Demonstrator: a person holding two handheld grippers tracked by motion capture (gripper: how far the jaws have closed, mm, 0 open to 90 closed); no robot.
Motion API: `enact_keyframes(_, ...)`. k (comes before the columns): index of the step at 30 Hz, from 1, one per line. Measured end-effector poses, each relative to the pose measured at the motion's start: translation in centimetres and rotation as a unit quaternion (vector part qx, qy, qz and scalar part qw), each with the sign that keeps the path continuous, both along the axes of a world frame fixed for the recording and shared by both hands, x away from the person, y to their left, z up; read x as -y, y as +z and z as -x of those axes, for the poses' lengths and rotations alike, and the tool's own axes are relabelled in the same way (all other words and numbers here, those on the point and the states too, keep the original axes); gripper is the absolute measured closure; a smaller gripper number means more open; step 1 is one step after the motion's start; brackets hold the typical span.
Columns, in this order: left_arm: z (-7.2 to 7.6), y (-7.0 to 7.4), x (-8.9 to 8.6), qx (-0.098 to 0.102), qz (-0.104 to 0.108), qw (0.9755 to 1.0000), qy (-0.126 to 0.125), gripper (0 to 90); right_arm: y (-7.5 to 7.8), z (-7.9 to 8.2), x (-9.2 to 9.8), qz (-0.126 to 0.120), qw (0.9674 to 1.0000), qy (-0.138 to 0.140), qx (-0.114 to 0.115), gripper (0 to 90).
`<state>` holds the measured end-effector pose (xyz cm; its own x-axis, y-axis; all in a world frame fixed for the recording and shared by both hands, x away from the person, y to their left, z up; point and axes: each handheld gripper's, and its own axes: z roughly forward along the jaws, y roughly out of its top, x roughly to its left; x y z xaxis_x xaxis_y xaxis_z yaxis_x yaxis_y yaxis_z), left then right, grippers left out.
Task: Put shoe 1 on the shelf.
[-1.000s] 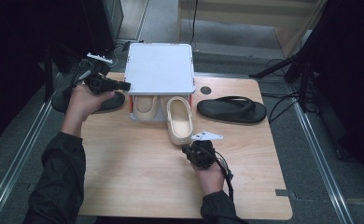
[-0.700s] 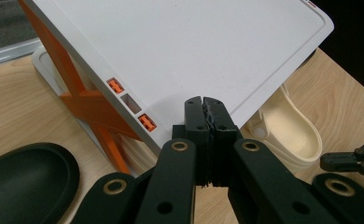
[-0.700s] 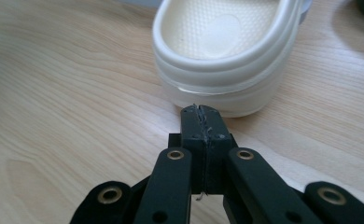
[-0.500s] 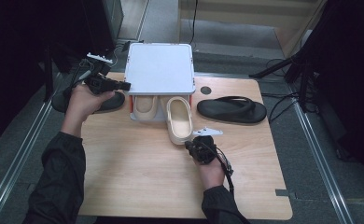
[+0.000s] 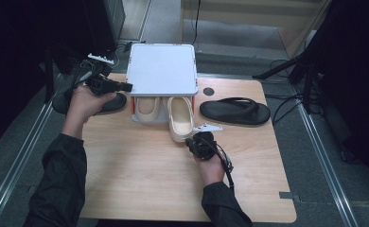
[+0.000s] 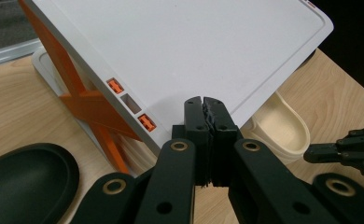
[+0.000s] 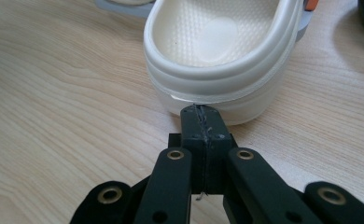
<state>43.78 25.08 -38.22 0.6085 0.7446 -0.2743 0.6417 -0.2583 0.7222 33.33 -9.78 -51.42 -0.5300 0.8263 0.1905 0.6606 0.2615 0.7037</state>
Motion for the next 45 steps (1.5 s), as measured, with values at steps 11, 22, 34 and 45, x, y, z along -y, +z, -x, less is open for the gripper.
enact_keyframes(11,0.0,0.0,0.0,0.000,0.000,1.0000,0.001,89.4,0.7,-2.3,-1.5,0.000,1.0000,0.004,0.000,90.0)
enact_keyframes(22,0.0,0.0,0.0,0.002,-0.001,1.0000,0.001,89.4,0.8,-4.8,-3.3,0.010,0.9999,0.000,-0.011,90.0)
enact_keyframes(34,0.0,0.0,0.0,0.002,0.000,1.0000,0.000,88.9,0.7,-6.6,-4.7,0.011,0.9998,-0.008,-0.015,90.0)
enact_keyframes(45,0.0,0.0,-0.1,0.005,0.001,1.0000,-0.003,87.4,0.5,-7.6,-5.4,0.000,0.9997,-0.018,-0.019,90.0)
